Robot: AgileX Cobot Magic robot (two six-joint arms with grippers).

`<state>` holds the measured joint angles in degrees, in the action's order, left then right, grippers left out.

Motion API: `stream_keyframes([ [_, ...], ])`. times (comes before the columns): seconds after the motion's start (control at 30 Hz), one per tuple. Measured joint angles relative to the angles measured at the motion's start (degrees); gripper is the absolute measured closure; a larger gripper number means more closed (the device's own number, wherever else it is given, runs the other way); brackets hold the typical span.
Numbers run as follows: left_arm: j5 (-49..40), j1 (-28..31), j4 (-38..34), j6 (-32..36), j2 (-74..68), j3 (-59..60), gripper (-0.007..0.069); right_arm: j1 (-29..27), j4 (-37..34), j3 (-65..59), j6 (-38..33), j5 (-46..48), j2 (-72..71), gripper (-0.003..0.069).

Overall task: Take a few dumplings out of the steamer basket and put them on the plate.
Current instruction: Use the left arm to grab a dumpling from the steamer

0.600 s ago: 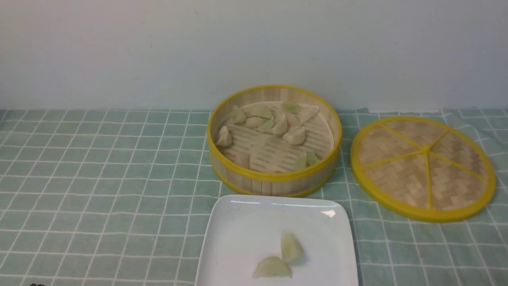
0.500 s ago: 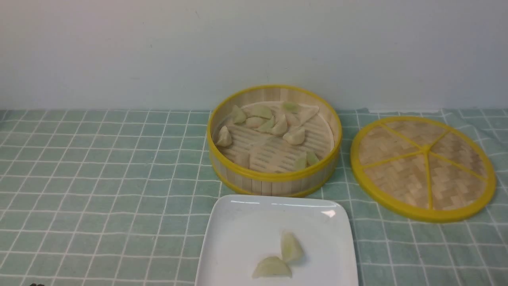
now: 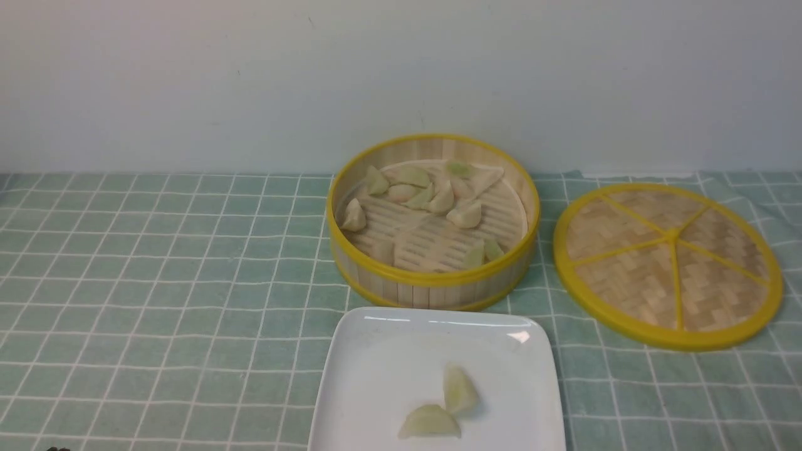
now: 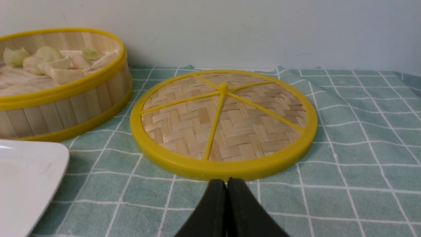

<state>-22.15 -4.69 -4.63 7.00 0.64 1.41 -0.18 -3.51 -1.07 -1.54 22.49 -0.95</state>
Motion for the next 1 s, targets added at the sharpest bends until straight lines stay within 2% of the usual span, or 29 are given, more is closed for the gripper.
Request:
stream_keyframes([
  [0.27, 0.66, 0.0, 0.6, 0.4, 0.0, 0.07, 0.0631, 0.0, 0.0, 0.0, 0.0, -0.01, 0.0, 0.0673],
  [0.4, 6.87, 0.0, -4.93, -2.2, 0.0, 0.25, 0.0631, 0.0, 0.0, 0.0, 0.0, -0.01, 0.0, 0.0673],
  [0.43, 10.64, 0.0, -9.85, -4.52, 0.0, 0.25, 0.0631, 0.0, -0.1, 0.0, 0.08, -0.21, 0.0, 0.0673],
  [0.5, 13.84, 0.0, -14.45, -5.9, 0.0, 0.25, 0.0631, 0.0, -2.05, -0.15, 1.54, -1.37, 0.0, 0.0673],
  [0.57, 17.6, 0.0, -17.75, -7.0, 0.0, 0.25, 0.0631, 0.0, -6.82, -0.48, 4.4, -3.47, 0.0, 0.0673],
  [0.6, 22.15, 0.0, -21.54, -7.3, 0.0, 0.25, 0.0631, 0.0, -11.6, -0.49, 7.38, -5.95, 0.0, 0.0673],
  [0.77, 37.62, 0.0, -30.33, -8.95, 0.0, -0.84, 0.0631, 0.05, -33.15, -0.49, 17.86, -16.71, 0.0, 0.0673],
  [0.83, 35.21, 0.0, -30.22, -9.05, -0.3, -6.8, 0.0631, 0.05, -38.68, -0.49, 18.36, -19.56, 0.0, 0.0673],
  [0.87, 34.28, 0.0, -29.95, -8.85, -0.61, -8.12, 0.0631, 0.05, -38.97, -0.49, 18.43, -19.86, 0.0, 0.0673],
  [0.9, 29.04, 0.0, -28.08, -8.1, -3.72, -14.22, 0.0631, 0.05, -40.96, -0.49, 18.66, -21.01, 0.0, 0.0673],
  [0.93, 28.24, 0.0, -27.83, -8.02, -4.24, -15.02, 0.0631, 0.05, -40.96, -0.49, 18.66, -21.12, 0.0, 0.0673],
  [1.0, 16.81, 0.0, -24.99, -6.59, -12.68, -25.47, 0.0631, 0.24, -41.08, -0.28, 17.67, -20.21, 0.0, 0.0673],
])
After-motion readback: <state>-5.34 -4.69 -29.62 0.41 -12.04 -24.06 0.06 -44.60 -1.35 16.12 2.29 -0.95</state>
